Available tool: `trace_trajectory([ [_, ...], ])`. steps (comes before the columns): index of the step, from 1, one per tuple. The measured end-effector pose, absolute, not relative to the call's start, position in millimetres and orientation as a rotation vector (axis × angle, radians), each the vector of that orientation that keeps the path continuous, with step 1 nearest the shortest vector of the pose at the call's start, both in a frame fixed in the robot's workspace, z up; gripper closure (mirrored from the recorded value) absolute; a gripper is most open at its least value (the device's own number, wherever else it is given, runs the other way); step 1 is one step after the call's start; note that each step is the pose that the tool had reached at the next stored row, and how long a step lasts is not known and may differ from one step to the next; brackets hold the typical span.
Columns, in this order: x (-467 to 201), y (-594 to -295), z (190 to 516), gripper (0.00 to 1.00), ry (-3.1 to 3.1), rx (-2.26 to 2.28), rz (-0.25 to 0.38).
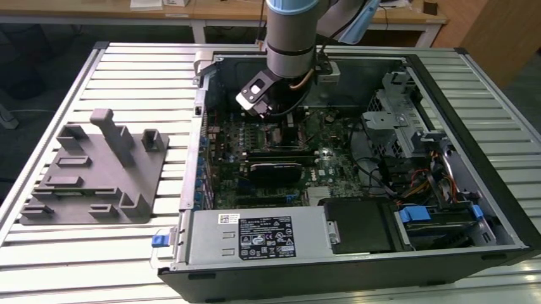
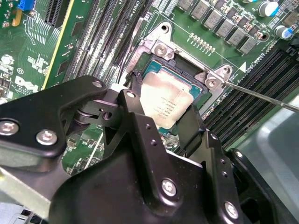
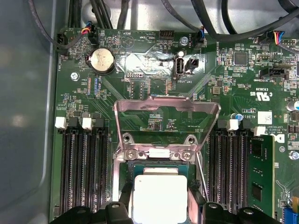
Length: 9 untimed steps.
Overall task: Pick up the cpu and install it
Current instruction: 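Place the cpu into insertion slot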
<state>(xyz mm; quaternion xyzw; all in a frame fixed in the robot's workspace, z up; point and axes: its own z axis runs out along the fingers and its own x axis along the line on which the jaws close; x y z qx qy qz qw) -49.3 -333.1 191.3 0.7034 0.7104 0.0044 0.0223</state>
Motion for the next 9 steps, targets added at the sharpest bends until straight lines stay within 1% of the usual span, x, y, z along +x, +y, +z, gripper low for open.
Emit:
trace_trajectory([
  [6, -49.2, -332.9, 190.9, 0.46, 2.201, 2.179, 0.015],
  [7, -49.2, -333.0, 191.0, 0.45, 2.201, 2.179, 0.015],
  [8, -49.3, -333.0, 191.1, 0.38, 2.201, 2.179, 0.014],
  [9, -49.3, -333.1, 191.2, 0.38, 2.201, 2.179, 0.014],
])
